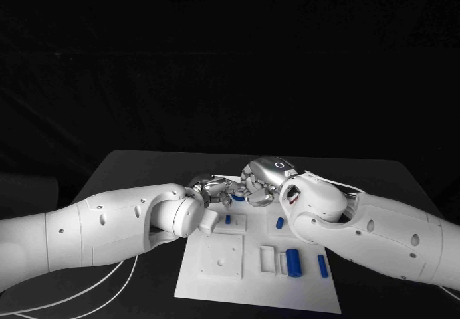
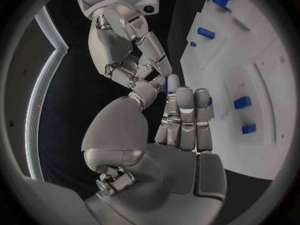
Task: Assemble the parts on the task board
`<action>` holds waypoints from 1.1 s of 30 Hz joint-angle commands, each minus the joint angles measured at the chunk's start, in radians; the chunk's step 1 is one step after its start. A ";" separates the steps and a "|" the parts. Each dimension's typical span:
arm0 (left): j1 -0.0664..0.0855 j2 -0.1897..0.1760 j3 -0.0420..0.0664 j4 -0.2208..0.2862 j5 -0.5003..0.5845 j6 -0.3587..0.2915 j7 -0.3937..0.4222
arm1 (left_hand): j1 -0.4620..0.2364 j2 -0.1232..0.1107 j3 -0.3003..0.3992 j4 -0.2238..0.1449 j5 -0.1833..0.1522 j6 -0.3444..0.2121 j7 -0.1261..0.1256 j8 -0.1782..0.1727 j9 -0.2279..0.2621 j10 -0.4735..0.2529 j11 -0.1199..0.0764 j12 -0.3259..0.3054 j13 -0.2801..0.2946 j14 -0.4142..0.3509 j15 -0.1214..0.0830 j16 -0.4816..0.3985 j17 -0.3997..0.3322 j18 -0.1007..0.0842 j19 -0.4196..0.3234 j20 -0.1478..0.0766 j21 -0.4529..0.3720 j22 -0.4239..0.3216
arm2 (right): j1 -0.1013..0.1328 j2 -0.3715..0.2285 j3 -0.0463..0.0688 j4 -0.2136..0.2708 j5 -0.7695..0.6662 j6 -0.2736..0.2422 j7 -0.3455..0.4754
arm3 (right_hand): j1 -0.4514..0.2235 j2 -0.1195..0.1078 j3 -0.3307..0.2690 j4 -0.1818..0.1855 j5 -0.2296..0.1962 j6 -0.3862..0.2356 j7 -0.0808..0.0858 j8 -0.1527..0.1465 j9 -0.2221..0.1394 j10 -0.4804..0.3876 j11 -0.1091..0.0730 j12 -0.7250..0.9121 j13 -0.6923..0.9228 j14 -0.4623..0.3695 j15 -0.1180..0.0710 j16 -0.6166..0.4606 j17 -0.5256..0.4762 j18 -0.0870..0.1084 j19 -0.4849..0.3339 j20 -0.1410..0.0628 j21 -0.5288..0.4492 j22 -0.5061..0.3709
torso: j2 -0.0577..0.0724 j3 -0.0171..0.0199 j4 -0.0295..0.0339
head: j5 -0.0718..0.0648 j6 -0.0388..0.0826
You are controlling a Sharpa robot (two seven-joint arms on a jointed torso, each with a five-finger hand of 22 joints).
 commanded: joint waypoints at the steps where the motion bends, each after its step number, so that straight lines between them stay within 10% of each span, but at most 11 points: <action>1: 0.002 0.000 0.002 0.000 -0.007 -0.008 0.022 | 0.002 0.001 0.006 0.002 0.004 0.020 -0.012 0.007 0.004 -0.002 0.000 -0.004 0.000 0.002 -0.002 -0.006 0.001 0.007 0.007 -0.054 -0.005 -0.002 | 0.000 -0.001 -0.001 -0.001 0.012 -0.022 0.015 | 0.007 -0.021 -0.002 0.008 -0.007 -0.042 0.010 -0.020 -0.010 -0.011 0.011 -0.009 0.001 -0.003 0.015 -0.007 -0.001 0.025 -0.013 -0.003 -0.011 0.001 | 0.000 0.0005 -0.0002 | 0.001 0.000; 24: 0.002 -0.019 0.002 -0.017 -0.041 0.041 0.031 | 0.000 0.001 0.014 -0.003 0.004 0.023 -0.012 0.007 0.004 0.001 -0.001 -0.004 0.004 0.005 -0.003 -0.006 0.002 0.005 0.009 -0.056 -0.005 -0.002 | 0.001 -0.063 0.000 0.011 0.019 -0.104 0.040 | 0.021 -0.034 -0.036 -0.010 0.029 -0.075 0.024 -0.033 -0.021 -0.040 0.024 -0.024 -0.011 -0.031 0.027 -0.021 0.011 0.025 -0.040 0.005 -0.028 0.005 | 0.000 0.0014 -0.0004 | 0.009 0.003; 33: 0.002 -0.038 0.002 -0.048 -0.299 0.116 0.088 | -0.002 0.004 0.018 -0.010 0.004 0.022 -0.012 0.004 0.003 -0.001 -0.001 -0.007 0.007 0.005 -0.003 -0.007 0.002 0.004 0.010 -0.058 -0.006 -0.003 | 0.008 -0.107 0.019 -0.018 0.061 -0.144 0.074 | 0.031 -0.035 -0.029 -0.016 0.050 -0.074 0.023 -0.031 -0.022 -0.040 0.023 -0.023 -0.013 -0.032 0.026 -0.023 0.013 0.025 -0.041 0.005 -0.030 0.005 | 0.000 0.0011 -0.0015 | 0.012 0.006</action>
